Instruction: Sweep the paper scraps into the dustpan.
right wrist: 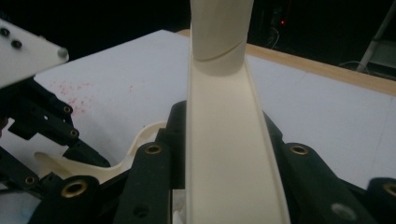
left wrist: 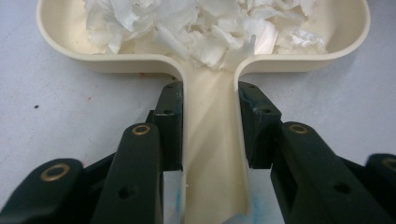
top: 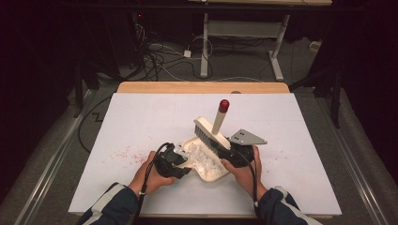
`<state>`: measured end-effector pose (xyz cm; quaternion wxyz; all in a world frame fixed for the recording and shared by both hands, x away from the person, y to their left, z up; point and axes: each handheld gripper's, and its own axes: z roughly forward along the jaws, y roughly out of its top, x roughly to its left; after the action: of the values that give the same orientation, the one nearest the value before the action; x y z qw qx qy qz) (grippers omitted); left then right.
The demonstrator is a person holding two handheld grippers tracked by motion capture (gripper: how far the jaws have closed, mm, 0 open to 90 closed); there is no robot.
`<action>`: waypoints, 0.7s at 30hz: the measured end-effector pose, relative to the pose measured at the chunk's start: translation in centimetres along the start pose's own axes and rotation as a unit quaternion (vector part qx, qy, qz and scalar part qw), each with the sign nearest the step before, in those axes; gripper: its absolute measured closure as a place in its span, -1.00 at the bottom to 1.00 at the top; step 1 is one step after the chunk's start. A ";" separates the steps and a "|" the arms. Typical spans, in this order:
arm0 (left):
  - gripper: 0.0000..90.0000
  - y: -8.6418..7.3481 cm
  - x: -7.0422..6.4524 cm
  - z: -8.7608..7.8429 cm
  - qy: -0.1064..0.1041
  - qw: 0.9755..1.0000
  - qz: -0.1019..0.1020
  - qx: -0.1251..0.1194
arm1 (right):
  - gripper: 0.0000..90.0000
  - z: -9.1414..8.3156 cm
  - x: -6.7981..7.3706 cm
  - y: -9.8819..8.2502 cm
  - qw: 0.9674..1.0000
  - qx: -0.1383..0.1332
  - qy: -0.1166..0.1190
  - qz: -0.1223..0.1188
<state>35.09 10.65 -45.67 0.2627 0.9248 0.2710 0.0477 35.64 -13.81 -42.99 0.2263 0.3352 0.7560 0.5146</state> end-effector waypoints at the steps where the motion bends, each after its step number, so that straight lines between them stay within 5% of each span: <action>1: 0.42 0.0 0.0 0.0 0.000 1.000 0.000 0.000 | 0.51 -0.2 -0.2 0.1 1.000 -0.005 -0.002 0.001; 10: 0.42 -0.2 0.2 0.0 -0.001 1.000 0.002 0.006 | 0.51 -1.4 -2.8 0.4 0.999 -0.005 -0.029 0.019; 21: 0.42 -0.8 0.9 -0.7 0.004 1.000 -0.006 -0.003 | 0.51 -2.0 -5.0 -1.4 0.997 0.054 -0.061 -0.006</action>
<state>35.26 12.03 -45.49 0.2643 0.9222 0.2779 0.0505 37.22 -19.12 -43.54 0.2565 0.3736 0.7694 0.4503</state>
